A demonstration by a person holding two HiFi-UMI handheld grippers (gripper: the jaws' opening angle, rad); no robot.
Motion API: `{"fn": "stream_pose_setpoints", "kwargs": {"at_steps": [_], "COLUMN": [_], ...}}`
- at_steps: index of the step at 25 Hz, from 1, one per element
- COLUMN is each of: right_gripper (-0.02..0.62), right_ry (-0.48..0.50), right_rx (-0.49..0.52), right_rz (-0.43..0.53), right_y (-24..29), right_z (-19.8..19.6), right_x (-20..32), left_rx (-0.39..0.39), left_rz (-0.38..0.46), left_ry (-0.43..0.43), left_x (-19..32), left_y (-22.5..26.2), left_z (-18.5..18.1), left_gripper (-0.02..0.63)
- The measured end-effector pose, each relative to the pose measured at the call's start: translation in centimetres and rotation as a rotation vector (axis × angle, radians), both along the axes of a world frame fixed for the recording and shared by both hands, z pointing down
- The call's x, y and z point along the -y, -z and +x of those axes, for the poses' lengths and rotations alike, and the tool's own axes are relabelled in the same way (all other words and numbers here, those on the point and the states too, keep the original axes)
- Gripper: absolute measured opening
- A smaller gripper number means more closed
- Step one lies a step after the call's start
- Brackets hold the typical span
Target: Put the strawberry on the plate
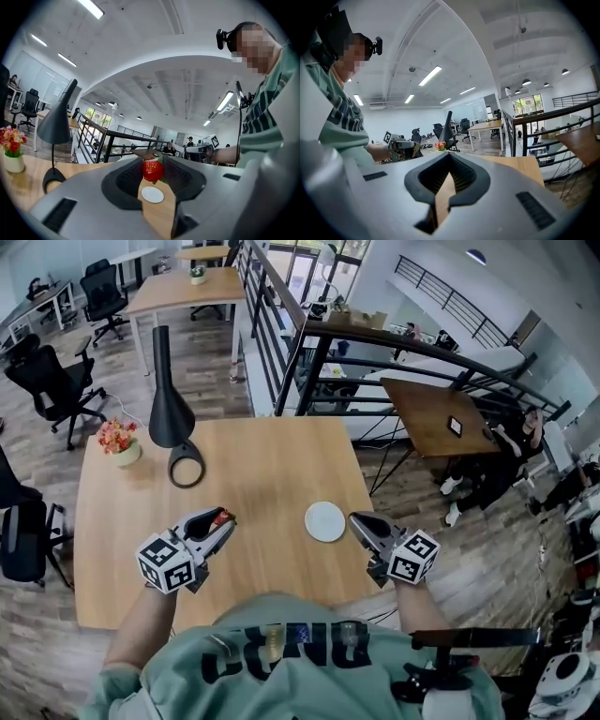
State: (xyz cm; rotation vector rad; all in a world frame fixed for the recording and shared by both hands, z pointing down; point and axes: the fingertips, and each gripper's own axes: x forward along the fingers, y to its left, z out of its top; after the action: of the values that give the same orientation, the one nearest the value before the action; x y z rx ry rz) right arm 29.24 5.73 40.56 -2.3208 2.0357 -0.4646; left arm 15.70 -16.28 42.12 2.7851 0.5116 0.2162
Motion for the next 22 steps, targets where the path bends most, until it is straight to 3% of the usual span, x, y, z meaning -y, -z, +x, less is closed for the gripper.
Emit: {"fn": "stream_pose_setpoints", "kwargs": {"at_steps": [6, 12, 22], "right_gripper": [0.006, 0.006, 0.006], "right_ry": [0.079, 0.133, 0.059], "right_rx": [-0.008, -0.017, 0.059], "right_rz": [0.028, 0.045, 0.042], "right_y": [-1.1, -2.6, -7.9], "right_z": [4.3, 10.4, 17.6], "right_x": [-0.4, -4.0, -10.2], "left_rx": [0.037, 0.088, 0.268], "left_rz": [0.058, 0.089, 0.177], "left_ry": [0.04, 0.043, -0.113], "left_x": [-2.0, -7.6, -16.7], "left_y": [-0.1, -1.9, -10.5], "left_z": [4.9, 12.7, 24.1], "left_gripper": [0.137, 0.137, 0.137]}}
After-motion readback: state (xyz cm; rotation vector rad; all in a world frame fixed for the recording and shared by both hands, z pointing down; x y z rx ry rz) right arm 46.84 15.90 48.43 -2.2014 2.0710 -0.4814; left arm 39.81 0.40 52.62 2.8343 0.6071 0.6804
